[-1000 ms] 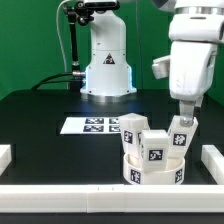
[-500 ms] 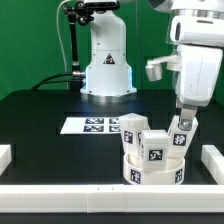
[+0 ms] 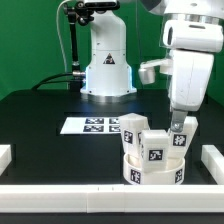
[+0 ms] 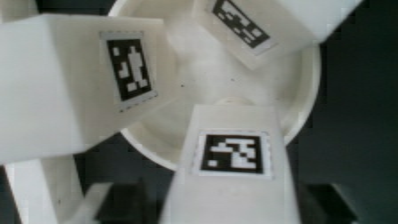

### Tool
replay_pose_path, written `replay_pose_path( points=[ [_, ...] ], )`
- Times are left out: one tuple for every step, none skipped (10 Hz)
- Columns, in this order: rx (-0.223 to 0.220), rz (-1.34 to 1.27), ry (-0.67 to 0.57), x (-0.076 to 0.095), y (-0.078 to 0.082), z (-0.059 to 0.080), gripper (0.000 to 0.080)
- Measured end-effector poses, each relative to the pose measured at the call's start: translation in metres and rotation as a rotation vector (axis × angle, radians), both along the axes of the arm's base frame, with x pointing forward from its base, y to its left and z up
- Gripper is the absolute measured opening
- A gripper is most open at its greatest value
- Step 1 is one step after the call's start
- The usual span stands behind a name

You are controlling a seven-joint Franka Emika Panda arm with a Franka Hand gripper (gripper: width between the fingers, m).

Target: Assemble stool

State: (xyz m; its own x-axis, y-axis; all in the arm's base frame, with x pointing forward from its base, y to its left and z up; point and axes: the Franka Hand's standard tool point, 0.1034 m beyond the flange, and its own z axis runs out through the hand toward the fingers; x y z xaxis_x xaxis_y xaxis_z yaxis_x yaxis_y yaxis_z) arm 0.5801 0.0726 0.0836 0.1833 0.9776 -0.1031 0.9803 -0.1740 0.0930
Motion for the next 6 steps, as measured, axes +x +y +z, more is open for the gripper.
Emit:
replay_pose_path(
  points=[
    [0.000,-0.002,0.000,0.0001,-0.0002,0.0001,0.0339],
    [0.000,-0.004,-0.001,0.0001,-0.0003,0.0001,0.0339],
    [0.002,-0.031,-0.004,0.0001,-0.0004,0.0001,0.0339],
    [0.002,-0.031,-0.004,0.0002,-0.0005,0.0001,0.0339],
    [0.004,-0.045,-0.005,0.0001,-0.0004,0.0001,0.0339],
    [0.011,-0.139,-0.016,0.0001,-0.0005,0.0001,0.0339]
  ],
)
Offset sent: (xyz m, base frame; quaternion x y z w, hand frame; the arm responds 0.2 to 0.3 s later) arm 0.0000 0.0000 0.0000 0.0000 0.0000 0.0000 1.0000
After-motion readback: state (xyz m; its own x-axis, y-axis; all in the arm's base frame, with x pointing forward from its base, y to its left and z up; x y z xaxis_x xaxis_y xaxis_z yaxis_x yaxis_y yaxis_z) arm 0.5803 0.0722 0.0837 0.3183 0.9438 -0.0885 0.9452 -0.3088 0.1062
